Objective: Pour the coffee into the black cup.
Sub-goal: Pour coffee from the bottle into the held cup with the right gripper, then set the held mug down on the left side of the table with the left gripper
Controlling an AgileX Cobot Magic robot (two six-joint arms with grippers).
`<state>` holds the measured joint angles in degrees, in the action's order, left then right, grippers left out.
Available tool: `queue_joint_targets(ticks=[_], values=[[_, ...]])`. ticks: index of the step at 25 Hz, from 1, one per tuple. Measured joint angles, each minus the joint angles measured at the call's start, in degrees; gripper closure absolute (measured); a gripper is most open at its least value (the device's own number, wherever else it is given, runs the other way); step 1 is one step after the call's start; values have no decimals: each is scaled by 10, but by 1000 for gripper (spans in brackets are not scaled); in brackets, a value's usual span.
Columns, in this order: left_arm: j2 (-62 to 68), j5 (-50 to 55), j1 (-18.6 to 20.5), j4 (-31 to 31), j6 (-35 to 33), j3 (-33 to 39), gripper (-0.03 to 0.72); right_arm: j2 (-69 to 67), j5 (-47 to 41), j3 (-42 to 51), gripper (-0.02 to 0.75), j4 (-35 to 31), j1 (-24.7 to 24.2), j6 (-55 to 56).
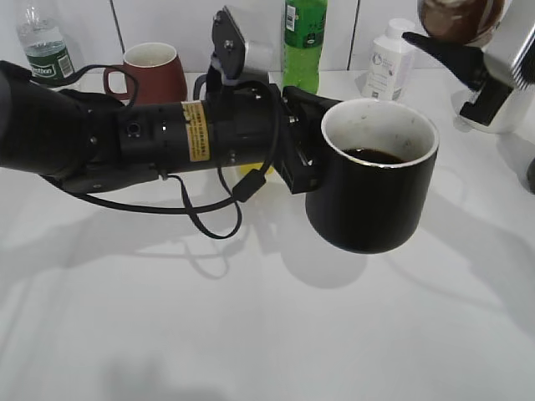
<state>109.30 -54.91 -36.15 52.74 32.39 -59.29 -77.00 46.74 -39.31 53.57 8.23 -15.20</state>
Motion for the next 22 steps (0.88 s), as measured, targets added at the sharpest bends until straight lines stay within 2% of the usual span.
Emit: queue_joint_targets(ticks=[5,13,16,22], values=[[0,-6,15,1,0,0,634,0,0,0,209,0,0,131],[-27,-9,97,4,0,27,634,0,-32,0,209,0,0,483],[-45,-17,137,4,0,53,634,0,-43,0,209,0,0,538],[-68,-21,227,5,0,92,634,0,-44,0,209,0,0,553]])
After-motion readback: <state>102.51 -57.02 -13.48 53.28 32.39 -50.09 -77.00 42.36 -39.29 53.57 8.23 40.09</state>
